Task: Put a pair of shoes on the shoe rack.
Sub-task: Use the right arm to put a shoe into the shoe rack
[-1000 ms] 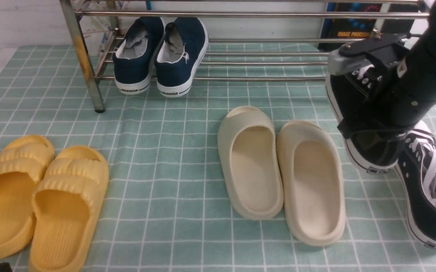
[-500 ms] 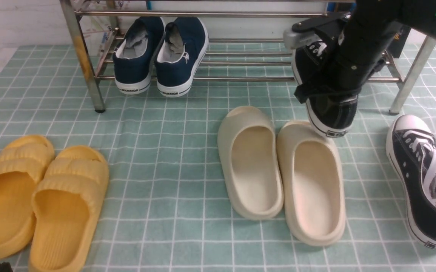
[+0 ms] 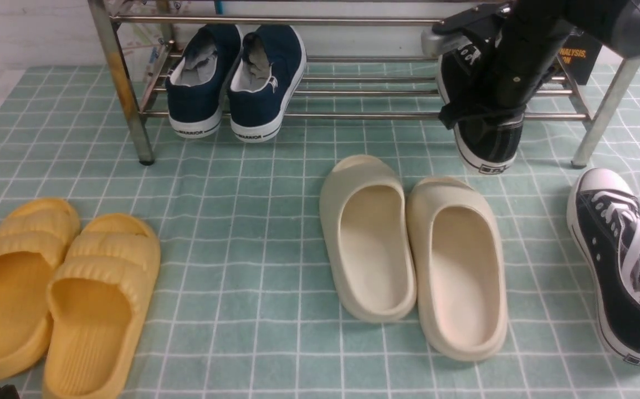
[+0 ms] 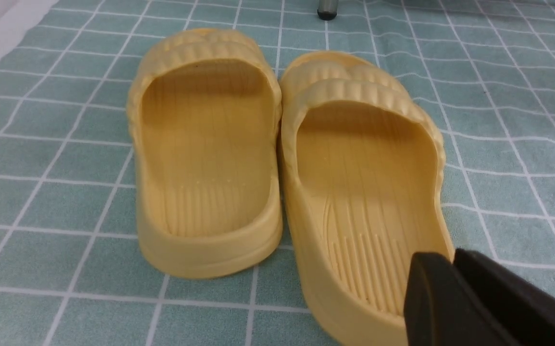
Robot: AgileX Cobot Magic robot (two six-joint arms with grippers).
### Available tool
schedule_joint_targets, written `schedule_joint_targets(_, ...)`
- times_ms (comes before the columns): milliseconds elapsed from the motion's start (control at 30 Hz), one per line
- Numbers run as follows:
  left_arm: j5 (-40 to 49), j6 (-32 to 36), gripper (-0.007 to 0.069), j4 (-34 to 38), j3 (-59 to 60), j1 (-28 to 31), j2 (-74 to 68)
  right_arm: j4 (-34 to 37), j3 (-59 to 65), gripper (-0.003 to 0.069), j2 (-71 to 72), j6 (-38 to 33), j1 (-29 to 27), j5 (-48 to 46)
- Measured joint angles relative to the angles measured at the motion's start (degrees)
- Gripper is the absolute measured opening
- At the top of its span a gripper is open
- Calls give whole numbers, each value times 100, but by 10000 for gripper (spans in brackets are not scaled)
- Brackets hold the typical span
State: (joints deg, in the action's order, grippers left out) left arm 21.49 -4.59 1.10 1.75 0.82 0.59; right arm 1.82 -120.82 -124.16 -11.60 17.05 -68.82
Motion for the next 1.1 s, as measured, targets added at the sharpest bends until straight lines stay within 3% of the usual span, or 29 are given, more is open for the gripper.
schedule_joint_targets(900,0,0,76,0,0,0,0,89,-259,34,-431,0,5,1335)
schedule_joint_targets(1067,0,0,81,0,0,0,0,89,-259,100,-431,157,5,1492)
schedule_joint_targets(1100,0,0,81,0,0,0,0,77,-277,167,-431,192,5,1609)
